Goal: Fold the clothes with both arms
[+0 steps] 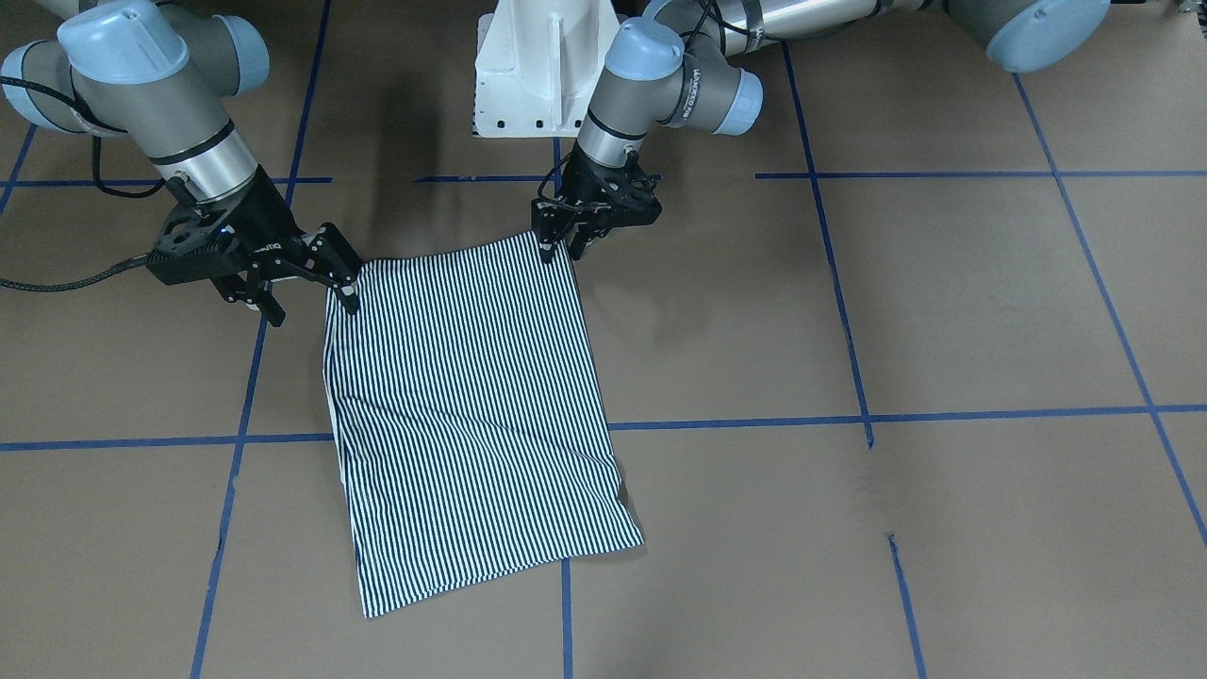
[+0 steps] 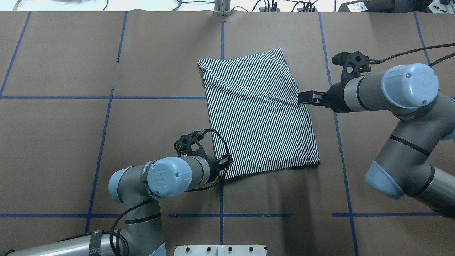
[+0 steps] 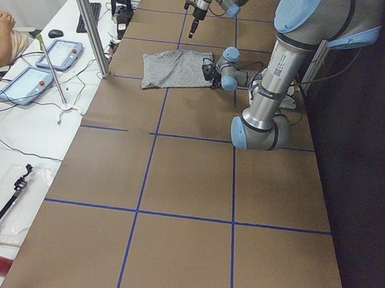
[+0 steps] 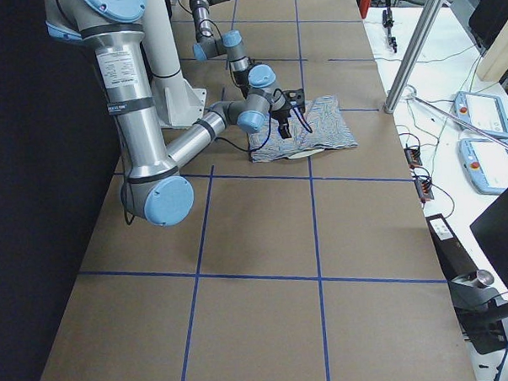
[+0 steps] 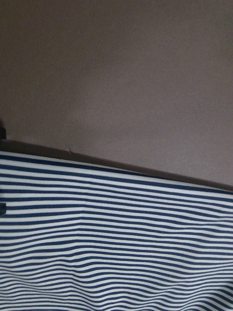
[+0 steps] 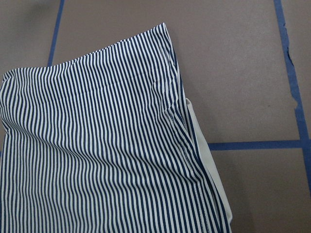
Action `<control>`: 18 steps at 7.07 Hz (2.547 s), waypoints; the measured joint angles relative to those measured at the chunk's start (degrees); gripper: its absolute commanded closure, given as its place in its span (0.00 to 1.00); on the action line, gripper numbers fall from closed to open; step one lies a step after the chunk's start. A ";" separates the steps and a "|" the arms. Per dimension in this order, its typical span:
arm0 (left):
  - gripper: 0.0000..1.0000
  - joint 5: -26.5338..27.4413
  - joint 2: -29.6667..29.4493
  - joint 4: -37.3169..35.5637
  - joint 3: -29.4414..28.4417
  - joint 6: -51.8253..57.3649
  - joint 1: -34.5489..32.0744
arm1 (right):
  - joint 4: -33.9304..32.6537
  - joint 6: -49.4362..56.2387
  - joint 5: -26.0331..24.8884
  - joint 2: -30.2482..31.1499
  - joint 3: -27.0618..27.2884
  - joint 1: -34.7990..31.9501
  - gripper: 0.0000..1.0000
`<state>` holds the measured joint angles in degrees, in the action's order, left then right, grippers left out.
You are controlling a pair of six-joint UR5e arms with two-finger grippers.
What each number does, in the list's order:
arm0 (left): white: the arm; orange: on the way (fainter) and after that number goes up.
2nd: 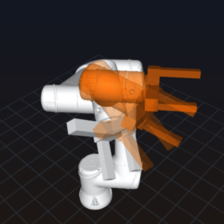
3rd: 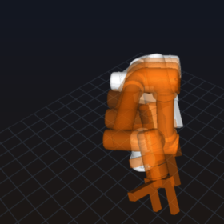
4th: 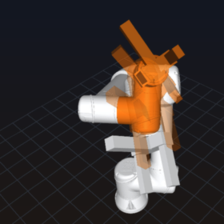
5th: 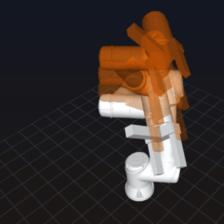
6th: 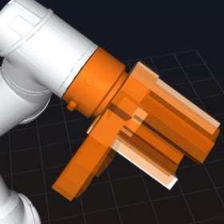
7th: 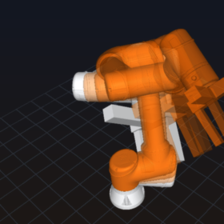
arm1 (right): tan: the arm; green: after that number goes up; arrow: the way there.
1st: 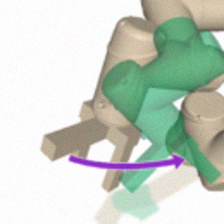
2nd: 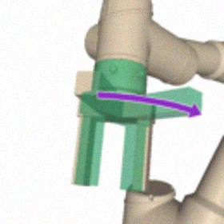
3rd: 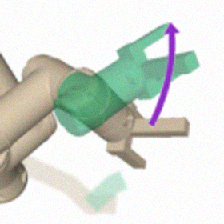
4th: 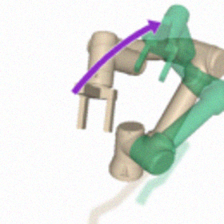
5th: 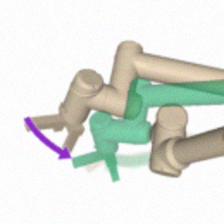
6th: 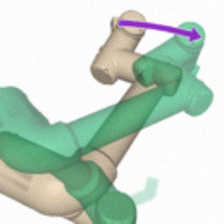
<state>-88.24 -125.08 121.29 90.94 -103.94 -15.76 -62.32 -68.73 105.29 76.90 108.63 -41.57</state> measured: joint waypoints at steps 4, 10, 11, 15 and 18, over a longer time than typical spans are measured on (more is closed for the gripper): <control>1.00 0.04 -0.32 0.03 0.03 0.02 0.59 | 0.00 0.00 -0.02 0.00 0.00 -0.04 0.00; 1.00 0.12 2.70 -0.28 3.84 3.87 0.92 | 0.00 0.00 -0.10 0.00 -0.12 0.11 0.00; 1.00 0.10 3.98 -0.34 5.22 4.51 0.76 | 0.00 -0.10 -0.14 0.00 -0.09 0.19 0.00; 1.00 0.06 7.54 -0.18 8.15 7.84 -0.60 | -0.49 -11.82 -9.72 -0.08 2.57 8.67 0.12; 1.00 0.00 13.22 -0.09 13.07 8.94 -0.98 | -2.57 -25.07 -22.23 -0.34 5.81 20.66 0.19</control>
<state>-88.24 -111.86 121.20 104.00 -95.00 -16.74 -64.89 -93.80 83.06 76.57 114.44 -20.91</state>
